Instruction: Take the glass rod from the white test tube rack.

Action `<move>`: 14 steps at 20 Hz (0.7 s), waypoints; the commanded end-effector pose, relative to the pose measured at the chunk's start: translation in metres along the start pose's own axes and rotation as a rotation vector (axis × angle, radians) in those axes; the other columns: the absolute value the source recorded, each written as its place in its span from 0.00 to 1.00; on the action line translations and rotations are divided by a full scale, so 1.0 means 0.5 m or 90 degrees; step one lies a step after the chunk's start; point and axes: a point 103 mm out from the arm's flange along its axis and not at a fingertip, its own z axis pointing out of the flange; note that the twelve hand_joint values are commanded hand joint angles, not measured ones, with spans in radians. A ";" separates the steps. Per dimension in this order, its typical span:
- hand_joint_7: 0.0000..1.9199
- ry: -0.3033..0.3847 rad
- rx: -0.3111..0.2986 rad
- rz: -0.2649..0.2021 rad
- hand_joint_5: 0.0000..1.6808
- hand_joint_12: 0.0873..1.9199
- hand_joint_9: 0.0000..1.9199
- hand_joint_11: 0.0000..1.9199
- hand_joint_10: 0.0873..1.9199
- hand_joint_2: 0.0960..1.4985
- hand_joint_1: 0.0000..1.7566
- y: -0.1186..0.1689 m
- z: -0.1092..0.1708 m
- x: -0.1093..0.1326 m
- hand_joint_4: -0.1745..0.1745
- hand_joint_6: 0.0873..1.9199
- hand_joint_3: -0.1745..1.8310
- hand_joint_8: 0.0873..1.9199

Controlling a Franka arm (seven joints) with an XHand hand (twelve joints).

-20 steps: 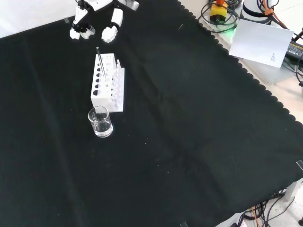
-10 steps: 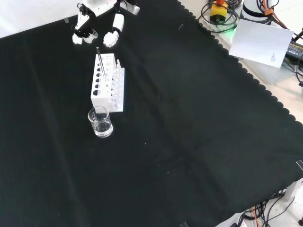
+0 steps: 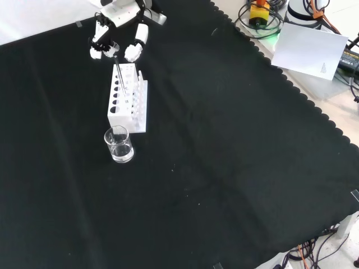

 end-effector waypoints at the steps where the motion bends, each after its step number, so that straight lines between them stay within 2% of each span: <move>1: 0.46 0.005 0.003 -0.002 0.18 0.64 0.63 0.54 0.51 0.57 0.34 0.003 0.017 -0.008 0.00 0.33 0.32 0.55; 4: 0.48 0.006 0.008 -0.005 0.18 0.64 0.64 0.54 0.51 0.57 0.34 0.004 0.026 -0.009 0.00 0.35 0.33 0.55; 8: 0.50 0.008 0.020 -0.009 0.21 0.63 0.66 0.55 0.52 0.57 0.35 0.017 0.065 -0.011 0.00 0.40 0.33 0.54; 14: 0.54 0.007 0.008 -0.020 0.29 0.62 0.70 0.56 0.52 0.57 0.36 0.020 0.069 -0.001 0.00 0.47 0.33 0.54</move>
